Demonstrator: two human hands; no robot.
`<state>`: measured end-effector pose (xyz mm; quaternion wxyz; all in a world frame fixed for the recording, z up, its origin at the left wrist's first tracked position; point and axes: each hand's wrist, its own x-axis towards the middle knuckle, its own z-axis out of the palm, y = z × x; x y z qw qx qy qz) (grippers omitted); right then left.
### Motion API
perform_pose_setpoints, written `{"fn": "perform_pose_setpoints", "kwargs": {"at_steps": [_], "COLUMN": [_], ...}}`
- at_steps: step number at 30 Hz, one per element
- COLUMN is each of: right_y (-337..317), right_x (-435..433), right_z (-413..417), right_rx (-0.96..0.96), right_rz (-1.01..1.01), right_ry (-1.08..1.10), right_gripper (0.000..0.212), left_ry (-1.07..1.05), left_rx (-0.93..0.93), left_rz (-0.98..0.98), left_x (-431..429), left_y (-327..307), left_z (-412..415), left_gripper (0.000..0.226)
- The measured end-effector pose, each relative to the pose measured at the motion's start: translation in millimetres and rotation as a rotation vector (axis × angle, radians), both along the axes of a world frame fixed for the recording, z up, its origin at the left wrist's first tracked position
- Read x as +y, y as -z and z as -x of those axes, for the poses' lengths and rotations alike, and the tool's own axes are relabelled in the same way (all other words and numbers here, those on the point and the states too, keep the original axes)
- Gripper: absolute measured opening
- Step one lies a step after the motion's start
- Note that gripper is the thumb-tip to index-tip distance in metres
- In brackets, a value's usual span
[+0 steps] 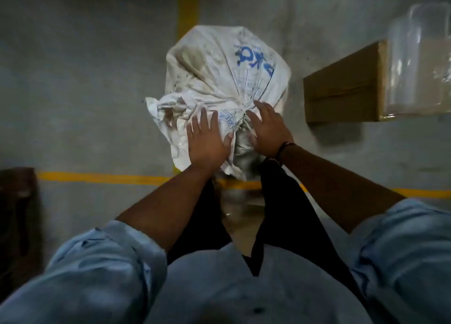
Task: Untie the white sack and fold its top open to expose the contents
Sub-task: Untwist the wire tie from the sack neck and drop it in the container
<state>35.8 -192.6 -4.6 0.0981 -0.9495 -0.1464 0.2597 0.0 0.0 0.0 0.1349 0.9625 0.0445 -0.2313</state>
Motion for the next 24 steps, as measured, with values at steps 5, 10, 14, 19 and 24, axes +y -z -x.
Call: {"fn": "perform_pose_setpoints", "kwargs": {"at_steps": [5,10,14,19,24], "right_y": [86,163,196,202,185], "right_x": [3,11,16,11,10], "right_z": [-5,-26,-39,-60,-38], "right_rx": [0.0,-0.066,-0.231,-0.347,-0.395], "right_rz": [-0.063,-0.133,-0.13,-0.175,-0.133], "right_ry": [0.03,0.005,-0.096,-0.204,-0.272], "right_gripper": [0.074,0.078,0.068,0.057,0.056], "left_ry": [-0.078,0.006,0.058,0.096,0.177], "left_rx": [0.015,-0.092,-0.156,-0.067,-0.031], "left_rz": [0.056,0.097,0.063,0.003,0.013], "left_x": [-27,-25,-12,-13,-2], "left_y": [75,152,185,184,160], "left_z": [-6,-18,-34,-67,-48], "left_gripper": [0.078,0.077,0.076,0.08,0.098]}}
